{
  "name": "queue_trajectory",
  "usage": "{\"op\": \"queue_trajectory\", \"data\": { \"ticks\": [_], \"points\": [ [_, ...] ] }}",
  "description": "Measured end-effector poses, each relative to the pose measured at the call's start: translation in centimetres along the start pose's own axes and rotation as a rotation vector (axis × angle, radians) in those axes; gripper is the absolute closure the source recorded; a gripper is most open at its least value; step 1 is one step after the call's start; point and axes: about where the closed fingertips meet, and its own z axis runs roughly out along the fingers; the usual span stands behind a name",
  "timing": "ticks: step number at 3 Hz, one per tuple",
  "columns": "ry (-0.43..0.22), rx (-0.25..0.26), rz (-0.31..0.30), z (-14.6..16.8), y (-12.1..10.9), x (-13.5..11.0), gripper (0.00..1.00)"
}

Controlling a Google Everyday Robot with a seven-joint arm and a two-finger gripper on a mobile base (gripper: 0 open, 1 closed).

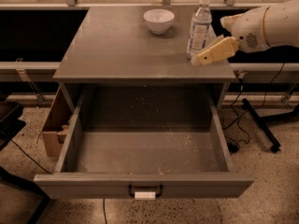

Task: Place blue plastic bottle into top drawer

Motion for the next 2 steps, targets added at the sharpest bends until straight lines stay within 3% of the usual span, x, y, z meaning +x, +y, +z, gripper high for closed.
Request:
{"op": "queue_trajectory", "data": {
  "ticks": [1,2],
  "points": [
    [-0.112,0.083,0.061,1.7,-3.0,-0.4,0.0],
    [-0.178,0.129,0.087,3.2,-5.7,-0.4,0.0]
  ]
}}
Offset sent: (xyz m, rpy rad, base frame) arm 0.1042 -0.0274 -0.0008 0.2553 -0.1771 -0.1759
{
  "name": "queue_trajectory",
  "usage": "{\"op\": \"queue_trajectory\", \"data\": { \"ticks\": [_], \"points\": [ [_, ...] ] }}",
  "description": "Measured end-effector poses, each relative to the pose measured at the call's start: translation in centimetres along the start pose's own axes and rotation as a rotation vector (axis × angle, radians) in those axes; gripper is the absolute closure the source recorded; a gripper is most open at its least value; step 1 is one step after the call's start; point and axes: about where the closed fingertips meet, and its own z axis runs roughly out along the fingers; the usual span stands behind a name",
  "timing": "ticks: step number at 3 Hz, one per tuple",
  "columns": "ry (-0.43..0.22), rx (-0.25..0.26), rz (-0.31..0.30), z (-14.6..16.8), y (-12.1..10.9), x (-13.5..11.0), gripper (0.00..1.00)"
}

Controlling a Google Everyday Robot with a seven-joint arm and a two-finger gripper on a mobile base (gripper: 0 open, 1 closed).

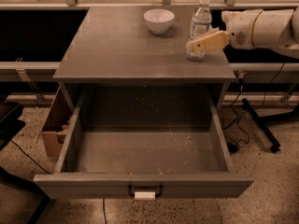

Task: Place blue plastic bottle into top drawer

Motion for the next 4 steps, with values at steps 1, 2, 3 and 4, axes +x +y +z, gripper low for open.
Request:
{"op": "queue_trajectory", "data": {
  "ticks": [1,2,3,4],
  "points": [
    [-0.068,0.052,0.04,1.1,-2.5,0.2,0.0],
    [-0.148,0.085,0.084,2.8,-4.6,0.1,0.0],
    [-0.205,0.079,0.114,4.4,-5.5,-0.7,0.0],
    [-0.226,0.066,0.116,5.9,-5.8,-1.5,0.0]
  ]
}}
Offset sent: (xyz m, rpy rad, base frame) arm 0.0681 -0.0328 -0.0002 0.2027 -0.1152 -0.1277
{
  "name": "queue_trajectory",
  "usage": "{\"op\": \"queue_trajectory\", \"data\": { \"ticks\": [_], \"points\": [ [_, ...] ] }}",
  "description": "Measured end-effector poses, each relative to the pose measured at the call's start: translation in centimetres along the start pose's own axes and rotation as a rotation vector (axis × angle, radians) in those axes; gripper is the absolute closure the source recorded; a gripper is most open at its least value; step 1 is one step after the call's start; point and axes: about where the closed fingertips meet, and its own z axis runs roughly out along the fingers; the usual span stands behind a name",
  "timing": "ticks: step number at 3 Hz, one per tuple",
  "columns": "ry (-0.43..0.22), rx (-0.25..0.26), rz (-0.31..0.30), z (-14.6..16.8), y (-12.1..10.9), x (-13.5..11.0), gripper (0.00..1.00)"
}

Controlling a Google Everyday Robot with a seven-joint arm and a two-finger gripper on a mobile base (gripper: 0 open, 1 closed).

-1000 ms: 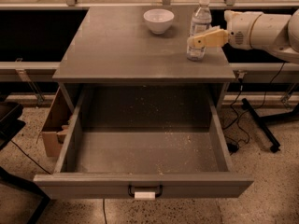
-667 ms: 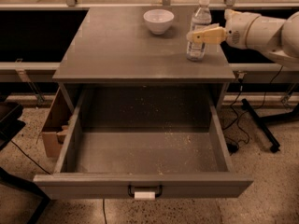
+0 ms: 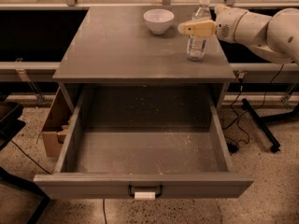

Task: Place blue plastic bottle into top drawer

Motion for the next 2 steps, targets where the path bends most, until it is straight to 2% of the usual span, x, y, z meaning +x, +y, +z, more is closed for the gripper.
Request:
{"op": "queue_trajectory", "data": {
  "ticks": [1,2],
  "points": [
    [-0.011,-0.008,0.003,1.23,0.22,0.1,0.18],
    [-0.012,-0.009,0.004,1.37,0.24,0.12,0.51]
  ]
}}
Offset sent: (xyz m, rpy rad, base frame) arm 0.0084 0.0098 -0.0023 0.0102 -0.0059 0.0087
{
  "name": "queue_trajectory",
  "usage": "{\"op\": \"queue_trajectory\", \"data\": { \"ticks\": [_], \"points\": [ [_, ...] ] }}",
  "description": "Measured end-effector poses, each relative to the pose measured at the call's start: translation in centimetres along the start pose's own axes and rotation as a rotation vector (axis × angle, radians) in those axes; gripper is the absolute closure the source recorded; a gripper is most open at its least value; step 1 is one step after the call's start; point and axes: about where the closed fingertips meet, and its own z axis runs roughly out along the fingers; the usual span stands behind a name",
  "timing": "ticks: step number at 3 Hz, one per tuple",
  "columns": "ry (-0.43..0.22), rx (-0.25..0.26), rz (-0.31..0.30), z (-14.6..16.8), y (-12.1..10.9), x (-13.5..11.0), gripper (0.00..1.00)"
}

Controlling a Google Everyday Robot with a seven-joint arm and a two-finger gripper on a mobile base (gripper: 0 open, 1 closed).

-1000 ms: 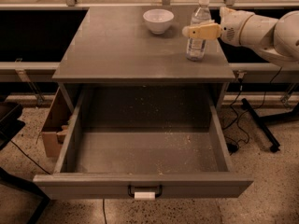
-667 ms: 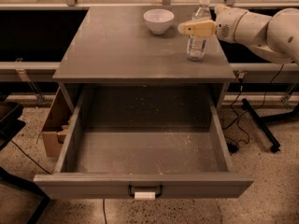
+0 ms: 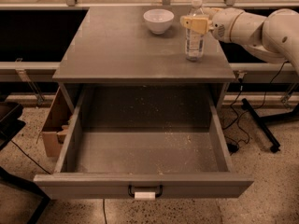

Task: Place blue plastic bottle into top drawer

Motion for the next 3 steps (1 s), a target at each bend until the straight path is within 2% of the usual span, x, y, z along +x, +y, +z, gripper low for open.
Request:
{"op": "queue_trajectory", "data": {
  "ticks": [1,2,3],
  "points": [
    [0.0,0.0,0.0,0.0,0.0,0.0,0.72],
    [0.002,-0.006,-0.003,0.0,0.2,-0.2,1.0],
    [0.012,-0.04,-0.024,-0.2,1.4,-1.2,1.0]
  ]
}}
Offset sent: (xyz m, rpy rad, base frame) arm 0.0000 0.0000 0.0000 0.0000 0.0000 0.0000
